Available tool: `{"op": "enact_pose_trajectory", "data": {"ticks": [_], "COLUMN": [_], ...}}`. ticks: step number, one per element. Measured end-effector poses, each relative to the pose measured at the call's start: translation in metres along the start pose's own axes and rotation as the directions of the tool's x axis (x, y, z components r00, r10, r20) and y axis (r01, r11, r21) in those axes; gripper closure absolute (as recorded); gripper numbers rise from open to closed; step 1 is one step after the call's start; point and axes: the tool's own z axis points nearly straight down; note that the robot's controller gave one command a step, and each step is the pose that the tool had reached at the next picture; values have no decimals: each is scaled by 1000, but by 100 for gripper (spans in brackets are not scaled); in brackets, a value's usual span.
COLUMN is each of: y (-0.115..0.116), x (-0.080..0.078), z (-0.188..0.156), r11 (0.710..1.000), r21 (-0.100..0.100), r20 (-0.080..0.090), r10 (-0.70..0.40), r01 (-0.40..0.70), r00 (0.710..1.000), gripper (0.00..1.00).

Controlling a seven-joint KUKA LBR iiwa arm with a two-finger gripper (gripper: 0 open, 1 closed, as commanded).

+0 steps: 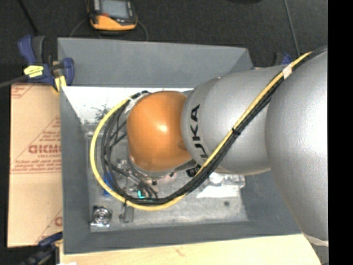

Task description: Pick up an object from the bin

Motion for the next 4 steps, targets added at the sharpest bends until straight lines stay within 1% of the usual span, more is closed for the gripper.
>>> {"op": "enact_pose_trajectory", "data": {"ticks": [1, 2, 3, 4], "y": [-28, 2, 2, 30], "x": [-65, -122, -121, -137], "z": [82, 102, 102, 58], "r11": [997, 967, 968, 996], "r21": [3, 1, -1, -4], "r20": [6, 11, 10, 14], "r10": [-80, -255, -250, -92], "r01": [80, 255, 250, 92], "r00": [997, 967, 968, 996], "gripper": [0, 0, 100, 100]}}
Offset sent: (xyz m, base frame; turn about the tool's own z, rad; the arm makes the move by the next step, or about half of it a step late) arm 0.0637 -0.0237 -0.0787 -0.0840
